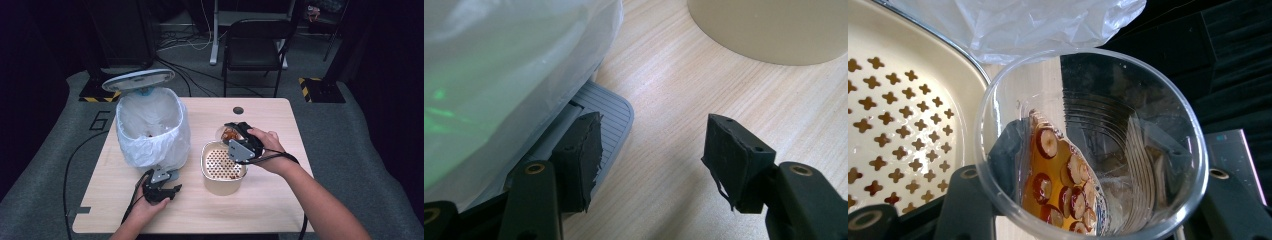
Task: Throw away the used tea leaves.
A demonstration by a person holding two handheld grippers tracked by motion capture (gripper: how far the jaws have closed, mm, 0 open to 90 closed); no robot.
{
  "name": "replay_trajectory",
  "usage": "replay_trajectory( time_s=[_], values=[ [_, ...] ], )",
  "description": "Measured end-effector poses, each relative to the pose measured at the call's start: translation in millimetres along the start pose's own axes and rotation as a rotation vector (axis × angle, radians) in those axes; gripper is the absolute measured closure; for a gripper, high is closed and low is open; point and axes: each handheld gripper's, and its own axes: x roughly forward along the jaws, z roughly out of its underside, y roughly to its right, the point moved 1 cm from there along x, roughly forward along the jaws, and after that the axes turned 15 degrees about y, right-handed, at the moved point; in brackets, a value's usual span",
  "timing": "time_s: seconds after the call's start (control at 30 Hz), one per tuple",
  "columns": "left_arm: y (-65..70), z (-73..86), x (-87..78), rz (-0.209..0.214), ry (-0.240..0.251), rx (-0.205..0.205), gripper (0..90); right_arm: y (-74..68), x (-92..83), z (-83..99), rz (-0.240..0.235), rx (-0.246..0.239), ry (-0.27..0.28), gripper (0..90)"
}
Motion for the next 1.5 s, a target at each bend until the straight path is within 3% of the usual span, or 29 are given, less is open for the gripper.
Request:
replay_trajectory(
  time_s=[0.17, 0.23, 0.27, 0.3, 0.37, 0.4, 0.43, 0.5, 0.53, 0.57, 0.6, 0.63, 0.67, 0.73, 0.77, 0.8, 0.9, 0.93, 1.0, 1.03, 1.1, 1.13, 1.2, 1.23, 1.27, 1.43, 1.47, 1.5],
  values=[
    [0.5, 0.3, 0.3, -0.002, 0.004, -0.005, 40.2, -7.5, -0.4, -3.3, 0.007, -0.104, -0.023, 43.8],
    [0.1, 0.0, 0.0, -0.001, 0.000, 0.000, 40.2, -9.2, 0.1, -3.7, 0.005, -0.118, -0.029, 43.9],
    [0.2, 0.0, 0.1, -0.001, 0.001, 0.000, 40.2, -13.7, 1.5, -4.9, 0.003, -0.192, -0.047, 43.9],
    [-0.3, -0.1, 0.0, 0.000, -0.001, 0.006, 40.2, -15.1, 1.8, -5.4, -0.002, -0.212, -0.051, 43.9],
    [0.3, 0.2, 0.2, 0.000, 0.004, -0.007, 40.2, -20.0, 3.2, -7.0, -0.007, -0.303, -0.069, 43.9],
    [0.3, 0.2, 0.2, 0.000, 0.004, -0.007, 40.2, -20.0, 3.2, -7.0, -0.007, -0.303, -0.069, 43.9],
    [0.3, 0.2, 0.2, 0.000, 0.005, -0.008, 40.2, -23.9, 4.7, -9.4, -0.009, -0.374, -0.071, 44.0],
    [0.3, 0.2, 0.2, 0.001, 0.005, -0.007, 40.2, -26.8, 6.1, -10.4, -0.003, -0.433, -0.083, 43.9],
    [0.3, 0.2, 0.2, 0.001, 0.005, -0.007, 40.2, -26.8, 6.1, -10.4, -0.003, -0.433, -0.083, 43.9],
    [0.4, 0.2, 0.2, 0.000, 0.005, -0.007, 40.2, -29.9, 6.9, -10.3, 0.005, -0.484, -0.095, 44.0],
    [0.4, 0.2, 0.2, 0.000, 0.005, -0.007, 40.2, -29.9, 6.9, -10.3, 0.005, -0.484, -0.095, 44.0],
    [-0.2, 0.0, 0.0, 0.001, 0.000, 0.003, 40.1, -29.9, 7.7, -10.8, 0.015, -0.539, -0.100, 43.9],
    [-0.3, -0.1, 0.0, 0.001, 0.000, 0.005, 40.2, -30.4, 8.1, -10.4, 0.007, -0.553, -0.106, 44.0],
    [0.3, 0.2, 0.1, 0.000, 0.004, -0.007, 40.2, -32.3, 8.0, -9.6, 0.039, -0.638, -0.122, 43.9],
    [0.3, 0.2, 0.1, 0.000, 0.004, -0.007, 40.2, -32.3, 8.0, -9.6, 0.039, -0.638, -0.122, 43.9],
    [0.3, 0.2, 0.2, 0.000, 0.004, -0.008, 40.2, -33.8, 7.6, -8.7, 0.046, -0.715, -0.123, 43.9],
    [0.4, 0.2, 0.2, 0.000, 0.004, -0.008, 40.2, -37.8, 6.2, -7.7, 0.070, -0.791, -0.131, 43.9],
    [0.3, 0.2, 0.2, 0.000, 0.004, -0.008, 40.2, -39.2, 5.3, -7.8, 0.031, -0.834, -0.149, 43.9],
    [0.0, 0.1, 0.2, 0.001, 0.004, -0.003, 40.2, -41.6, 6.1, -7.1, 0.072, -0.850, -0.123, 43.8],
    [0.1, 0.2, 0.2, 0.001, 0.004, -0.004, 40.2, -43.3, 5.7, -6.9, 0.016, -0.866, -0.140, 43.8],
    [-0.3, 0.0, 0.0, 0.001, 0.000, 0.003, 40.2, -45.3, 6.2, -7.6, 0.029, -0.910, -0.133, 43.8],
    [-0.3, 0.0, 0.0, 0.001, 0.000, 0.003, 40.2, -46.4, 6.1, -7.1, 0.010, -0.902, -0.137, 43.9],
    [-0.2, 0.0, 0.0, 0.001, 0.000, 0.002, 40.2, -47.3, 5.6, -7.0, 0.020, -0.904, -0.138, 44.0],
    [-0.2, 0.0, 0.0, 0.001, 0.000, 0.002, 40.2, -48.8, 5.1, -6.0, 0.050, -0.835, -0.140, 44.0],
    [-0.2, 0.1, 0.1, 0.001, 0.003, 0.002, 40.1, -43.3, 5.5, -9.9, 0.015, -0.894, -0.134, 44.0],
    [-0.2, 0.1, 0.1, 0.002, 0.003, 0.001, 40.2, -39.5, 7.0, -14.0, 0.000, -0.930, -0.137, 44.1],
    [-0.2, 0.2, 0.1, 0.002, 0.004, 0.002, 40.2, -41.8, 8.1, -14.3, 0.032, -0.917, -0.127, 44.1],
    [-0.3, 0.2, 0.1, 0.002, 0.004, 0.001, 40.2, -43.0, 8.5, -14.3, 0.032, -0.943, -0.129, 44.0]
  ],
)
